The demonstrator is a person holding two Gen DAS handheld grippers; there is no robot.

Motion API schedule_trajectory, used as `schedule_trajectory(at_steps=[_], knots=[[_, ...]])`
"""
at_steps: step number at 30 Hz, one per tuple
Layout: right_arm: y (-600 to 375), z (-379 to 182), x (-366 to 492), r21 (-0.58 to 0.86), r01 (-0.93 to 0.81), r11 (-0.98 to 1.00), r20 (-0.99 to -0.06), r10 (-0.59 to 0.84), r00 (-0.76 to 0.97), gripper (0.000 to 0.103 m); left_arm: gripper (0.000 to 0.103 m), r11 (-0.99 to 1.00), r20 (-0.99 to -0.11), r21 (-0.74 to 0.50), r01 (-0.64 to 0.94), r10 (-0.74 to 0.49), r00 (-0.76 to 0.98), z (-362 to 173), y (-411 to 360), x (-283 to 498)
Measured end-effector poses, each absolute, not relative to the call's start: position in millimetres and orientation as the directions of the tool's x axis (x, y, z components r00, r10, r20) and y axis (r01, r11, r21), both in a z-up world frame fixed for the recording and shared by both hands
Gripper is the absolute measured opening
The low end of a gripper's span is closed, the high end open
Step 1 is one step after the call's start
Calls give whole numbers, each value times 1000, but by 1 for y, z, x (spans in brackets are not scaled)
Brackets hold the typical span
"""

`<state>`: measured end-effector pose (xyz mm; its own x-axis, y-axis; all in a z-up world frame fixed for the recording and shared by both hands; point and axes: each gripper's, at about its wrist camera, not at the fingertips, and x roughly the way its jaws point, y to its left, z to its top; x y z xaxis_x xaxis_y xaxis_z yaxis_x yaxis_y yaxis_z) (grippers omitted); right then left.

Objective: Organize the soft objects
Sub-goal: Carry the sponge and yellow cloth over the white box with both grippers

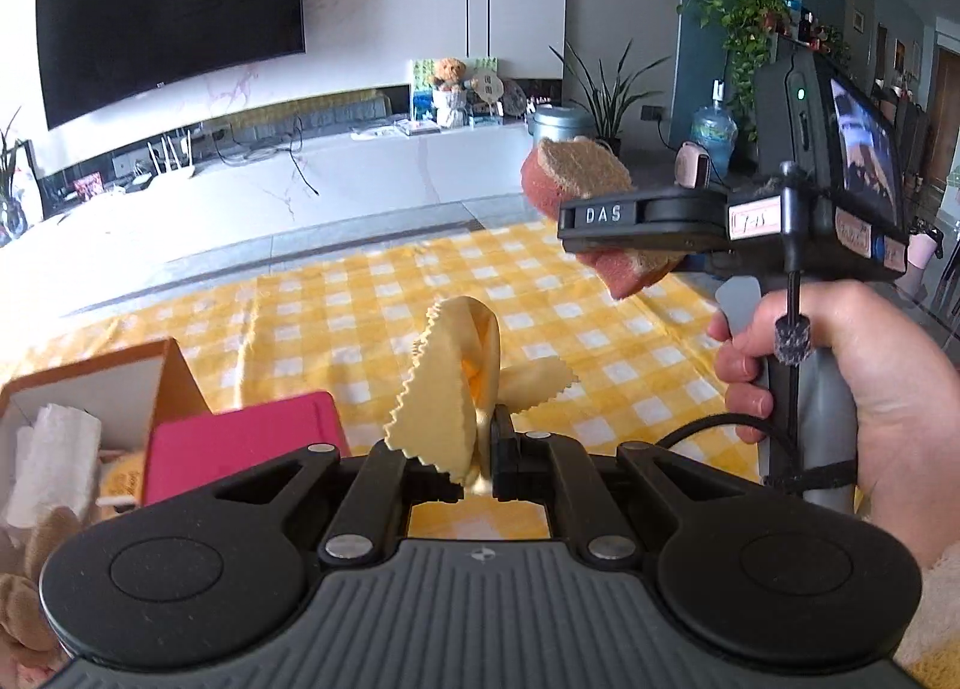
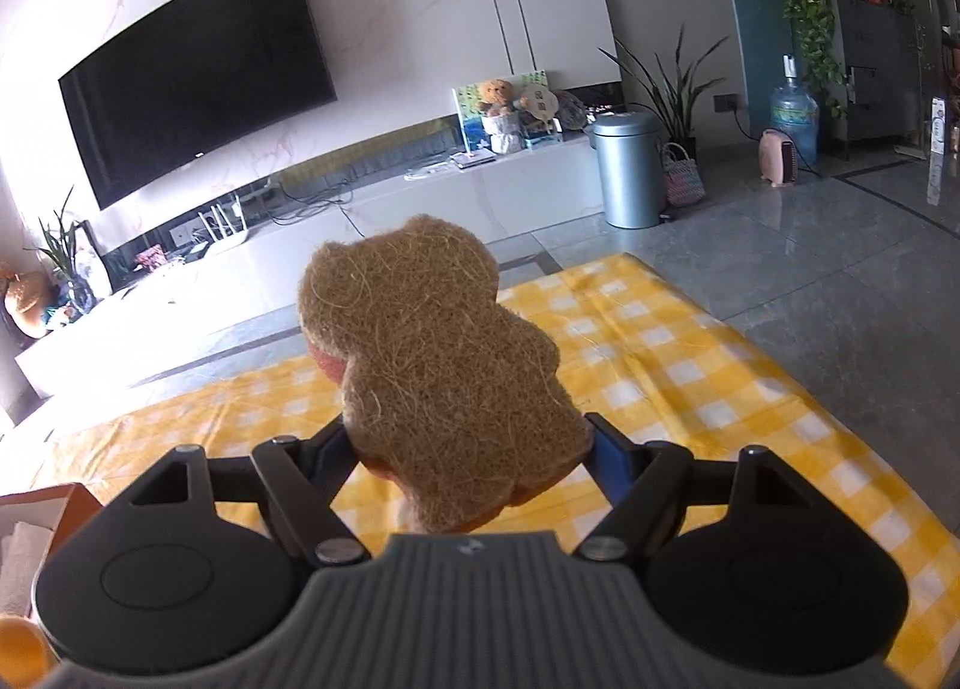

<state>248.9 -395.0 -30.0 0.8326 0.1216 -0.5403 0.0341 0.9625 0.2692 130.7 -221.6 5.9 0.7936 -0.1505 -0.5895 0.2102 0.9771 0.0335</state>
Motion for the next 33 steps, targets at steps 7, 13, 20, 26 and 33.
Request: schedule_trajectory(at_steps=[7,13,20,26,33], knots=[[-359,11,222,286,-78,955,-432,201,879,77,8,987,-465,99,125,-65,883,63,-174,110],[-308,47,189,227,-249,941,-330,315,890,77,8,996,-403,88,29,9,915,93,-126,92],[-211,60,161,76,-424,902,-318,425,847,77,8,998,-412,47,-47,62,909,94,-70,87],[-138,41,158,19,-541,841,-426,497,756,77,8,994,-437,-26,-102,81,896,81,-14,84],[-91,4,172,-1,-541,841,-577,441,688,77,8,985,-496,-130,-118,39,867,50,48,84]])
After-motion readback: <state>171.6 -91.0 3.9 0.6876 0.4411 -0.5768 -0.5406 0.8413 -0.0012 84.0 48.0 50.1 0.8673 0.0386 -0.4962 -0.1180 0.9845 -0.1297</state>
